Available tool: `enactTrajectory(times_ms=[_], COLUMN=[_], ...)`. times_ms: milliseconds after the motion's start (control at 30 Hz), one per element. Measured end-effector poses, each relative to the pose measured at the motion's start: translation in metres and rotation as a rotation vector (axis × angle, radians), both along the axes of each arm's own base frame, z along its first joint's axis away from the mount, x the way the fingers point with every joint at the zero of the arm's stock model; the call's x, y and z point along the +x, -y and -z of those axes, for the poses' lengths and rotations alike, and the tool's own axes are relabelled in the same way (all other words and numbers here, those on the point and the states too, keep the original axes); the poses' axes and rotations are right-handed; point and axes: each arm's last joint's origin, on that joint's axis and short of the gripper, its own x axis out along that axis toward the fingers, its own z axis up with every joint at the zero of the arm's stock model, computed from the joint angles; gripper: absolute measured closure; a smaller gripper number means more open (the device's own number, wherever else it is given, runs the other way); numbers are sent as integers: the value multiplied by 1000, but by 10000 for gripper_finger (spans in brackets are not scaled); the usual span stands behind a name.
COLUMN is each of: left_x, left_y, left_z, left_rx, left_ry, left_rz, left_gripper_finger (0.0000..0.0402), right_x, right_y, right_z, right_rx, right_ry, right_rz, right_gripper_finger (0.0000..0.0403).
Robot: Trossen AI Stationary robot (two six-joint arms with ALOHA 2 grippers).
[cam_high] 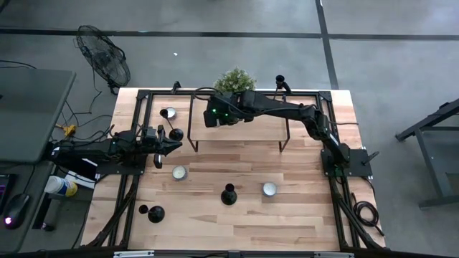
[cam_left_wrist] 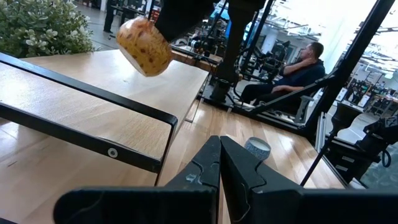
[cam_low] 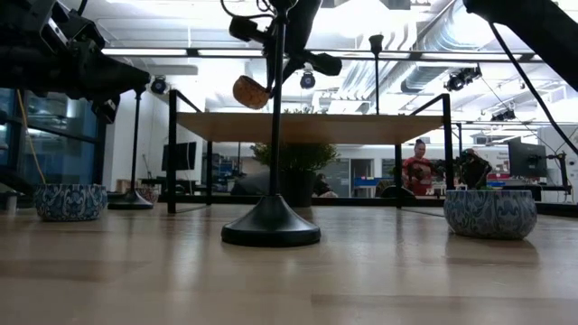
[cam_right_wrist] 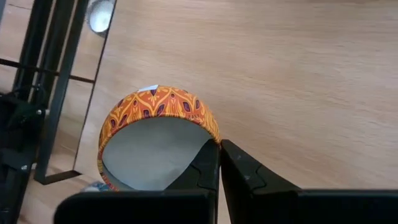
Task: Pick & Place candle stick holders
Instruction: Put the orange scented candle on the shelf
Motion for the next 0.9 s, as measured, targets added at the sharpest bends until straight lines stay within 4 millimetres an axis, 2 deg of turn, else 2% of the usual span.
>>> enactTrajectory(times_ms=[133,467,900], left_x=[0,0,0], left_y=[0,0,0], left_z=[0,0,0], left_rx=[0,0,0], left_ry=[0,0,0], left_rz=[0,0,1], left_gripper_finger=[400,400,400], right_x=[6,10,22], right_y=[1,10,20], right_z=[8,4,15], right_rx=[1,-83,-78], right_ry=[5,58,106], right_rz=[-1,59,66], right_gripper_finger=[403,403,403])
